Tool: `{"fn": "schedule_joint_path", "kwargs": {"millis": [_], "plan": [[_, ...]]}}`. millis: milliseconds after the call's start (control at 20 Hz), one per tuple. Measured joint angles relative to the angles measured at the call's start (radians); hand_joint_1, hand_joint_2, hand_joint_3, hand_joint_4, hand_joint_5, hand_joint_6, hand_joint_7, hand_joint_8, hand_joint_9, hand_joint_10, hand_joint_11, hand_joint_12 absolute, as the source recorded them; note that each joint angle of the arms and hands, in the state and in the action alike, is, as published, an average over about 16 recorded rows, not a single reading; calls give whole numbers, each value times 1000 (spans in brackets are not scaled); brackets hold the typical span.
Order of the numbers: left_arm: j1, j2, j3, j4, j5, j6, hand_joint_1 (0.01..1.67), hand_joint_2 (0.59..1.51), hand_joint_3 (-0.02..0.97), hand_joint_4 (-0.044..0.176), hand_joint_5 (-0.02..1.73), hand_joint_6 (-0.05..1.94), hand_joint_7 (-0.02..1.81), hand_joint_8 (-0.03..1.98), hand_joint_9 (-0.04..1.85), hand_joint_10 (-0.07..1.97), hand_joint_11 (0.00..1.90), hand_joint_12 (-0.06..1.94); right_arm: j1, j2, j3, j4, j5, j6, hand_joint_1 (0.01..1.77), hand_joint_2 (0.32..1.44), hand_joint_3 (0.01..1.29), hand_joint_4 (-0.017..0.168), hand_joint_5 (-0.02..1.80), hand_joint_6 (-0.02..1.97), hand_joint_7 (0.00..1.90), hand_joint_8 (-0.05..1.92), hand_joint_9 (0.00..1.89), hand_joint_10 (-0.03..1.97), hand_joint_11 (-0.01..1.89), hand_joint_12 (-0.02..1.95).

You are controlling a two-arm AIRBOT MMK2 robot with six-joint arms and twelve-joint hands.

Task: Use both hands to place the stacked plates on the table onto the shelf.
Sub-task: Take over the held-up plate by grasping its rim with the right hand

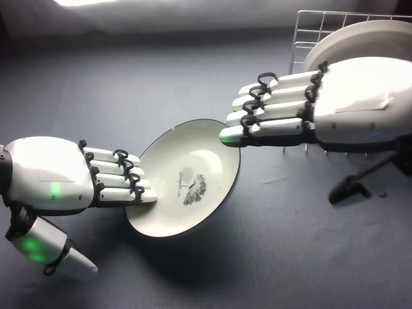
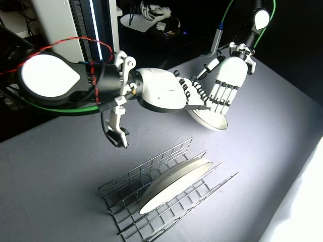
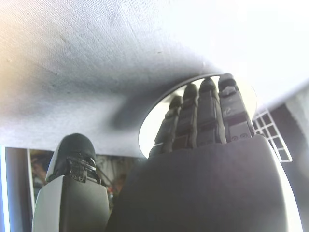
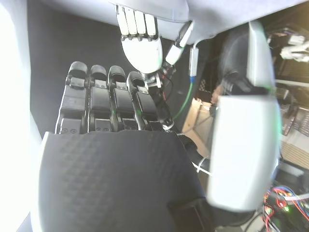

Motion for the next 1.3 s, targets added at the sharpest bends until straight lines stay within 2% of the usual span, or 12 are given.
{"fn": "schedule_joint_path", "kwargs": {"millis": [350, 500, 900, 1300], "plan": [[0, -2, 1, -1, 0, 0, 14, 1122, 20, -11, -11, -31, 19, -2, 11, -15, 12, -30, -5, -91, 25, -1, -63, 0, 1327, 983, 30, 1, 20, 31, 21, 13, 13, -5, 21, 1], [0, -2, 2, -1, 0, 0, 14, 1122, 20, -11, -12, -31, 18, -2, 11, -15, 12, -30, -14, -126, 35, 2, -86, 0, 1429, 1016, 32, 0, 20, 31, 21, 13, 13, -5, 21, 1], [0, -3, 2, -1, 0, 0, 14, 1122, 20, -11, -12, -31, 18, -2, 12, -15, 12, -30, -47, -215, 61, 7, -128, 0, 1577, 1051, 28, -1, 19, 31, 21, 13, 13, -5, 20, 1], [-1, -3, 2, 0, 0, 0, 14, 1122, 20, -11, -11, -31, 17, -2, 12, -15, 12, -30, -61, -323, 148, 10, -149, 0, 1597, 1072, 25, -2, 18, 31, 20, 14, 14, -5, 12, 1]]}}
